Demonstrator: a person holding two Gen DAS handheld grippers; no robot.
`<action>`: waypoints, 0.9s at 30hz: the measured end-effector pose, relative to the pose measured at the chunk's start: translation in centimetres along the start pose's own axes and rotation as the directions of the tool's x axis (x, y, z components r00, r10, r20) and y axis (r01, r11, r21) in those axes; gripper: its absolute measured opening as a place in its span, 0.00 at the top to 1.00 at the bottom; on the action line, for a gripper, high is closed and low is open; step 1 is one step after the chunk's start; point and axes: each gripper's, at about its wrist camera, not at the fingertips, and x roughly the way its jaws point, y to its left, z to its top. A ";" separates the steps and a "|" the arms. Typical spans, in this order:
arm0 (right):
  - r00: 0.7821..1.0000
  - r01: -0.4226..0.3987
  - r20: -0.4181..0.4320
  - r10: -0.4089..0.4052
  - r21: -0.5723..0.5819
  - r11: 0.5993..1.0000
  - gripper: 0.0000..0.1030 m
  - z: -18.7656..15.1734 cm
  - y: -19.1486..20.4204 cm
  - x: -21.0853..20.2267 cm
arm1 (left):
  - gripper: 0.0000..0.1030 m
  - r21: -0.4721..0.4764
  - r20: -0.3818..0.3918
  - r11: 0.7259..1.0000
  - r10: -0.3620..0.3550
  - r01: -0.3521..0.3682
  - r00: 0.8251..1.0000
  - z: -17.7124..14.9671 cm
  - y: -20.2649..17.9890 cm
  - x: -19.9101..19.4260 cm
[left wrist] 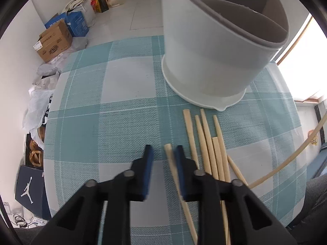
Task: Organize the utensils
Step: 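Lower the left tool and grasp a chopstick from the pile, then carry the chopstick in the left gripper over the caddy and release it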
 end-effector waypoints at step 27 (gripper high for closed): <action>0.996 -0.005 0.092 0.021 -0.170 0.985 0.96 -1.0 5.9 -1.3 | 0.99 -0.115 0.481 0.965 -0.154 0.236 0.863 -0.1 3.1 -11.6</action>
